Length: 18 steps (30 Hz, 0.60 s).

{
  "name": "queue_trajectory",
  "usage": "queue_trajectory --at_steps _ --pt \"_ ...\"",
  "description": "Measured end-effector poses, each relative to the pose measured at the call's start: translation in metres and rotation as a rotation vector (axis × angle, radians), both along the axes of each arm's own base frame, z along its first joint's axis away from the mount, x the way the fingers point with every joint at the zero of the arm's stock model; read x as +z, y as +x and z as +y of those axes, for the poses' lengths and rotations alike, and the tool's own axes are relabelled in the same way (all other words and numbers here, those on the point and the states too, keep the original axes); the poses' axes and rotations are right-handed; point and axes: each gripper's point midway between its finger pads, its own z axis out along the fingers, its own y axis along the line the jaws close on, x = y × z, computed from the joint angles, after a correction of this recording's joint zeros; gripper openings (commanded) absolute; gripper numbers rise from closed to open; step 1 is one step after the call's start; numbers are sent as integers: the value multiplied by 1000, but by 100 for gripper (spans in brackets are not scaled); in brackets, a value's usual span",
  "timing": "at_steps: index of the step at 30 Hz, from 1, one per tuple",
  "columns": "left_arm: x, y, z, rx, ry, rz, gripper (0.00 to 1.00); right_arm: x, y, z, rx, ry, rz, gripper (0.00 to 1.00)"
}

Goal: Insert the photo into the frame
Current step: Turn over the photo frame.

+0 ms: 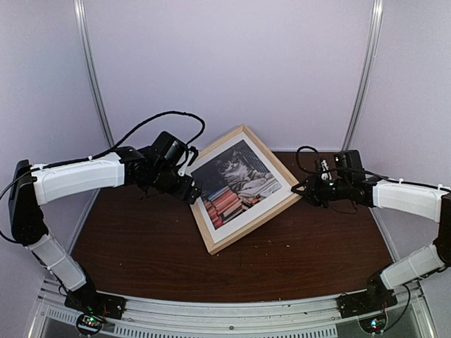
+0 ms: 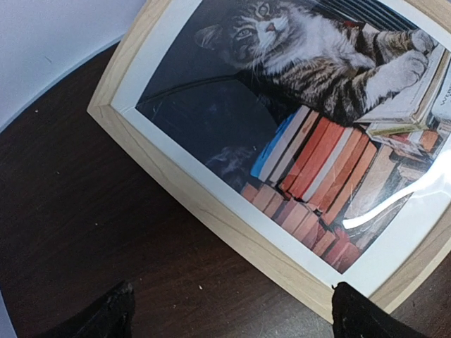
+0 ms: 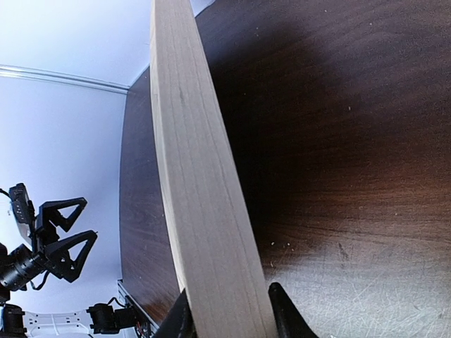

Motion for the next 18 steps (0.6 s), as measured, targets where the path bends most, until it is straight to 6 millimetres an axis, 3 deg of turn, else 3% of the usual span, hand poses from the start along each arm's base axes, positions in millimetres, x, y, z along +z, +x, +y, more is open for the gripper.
queue_trajectory --at_steps 4,12,18 --pt "-16 -4 -2 7 -12 42 98 -15 -5 -2 -27 27 31 24" --pt "-16 -2 -6 18 -42 40 98 -39 -6 -2 -65 68 73 26" --pt "-28 -5 -2 25 -29 55 98 -68 -14 -4 -101 110 130 29"
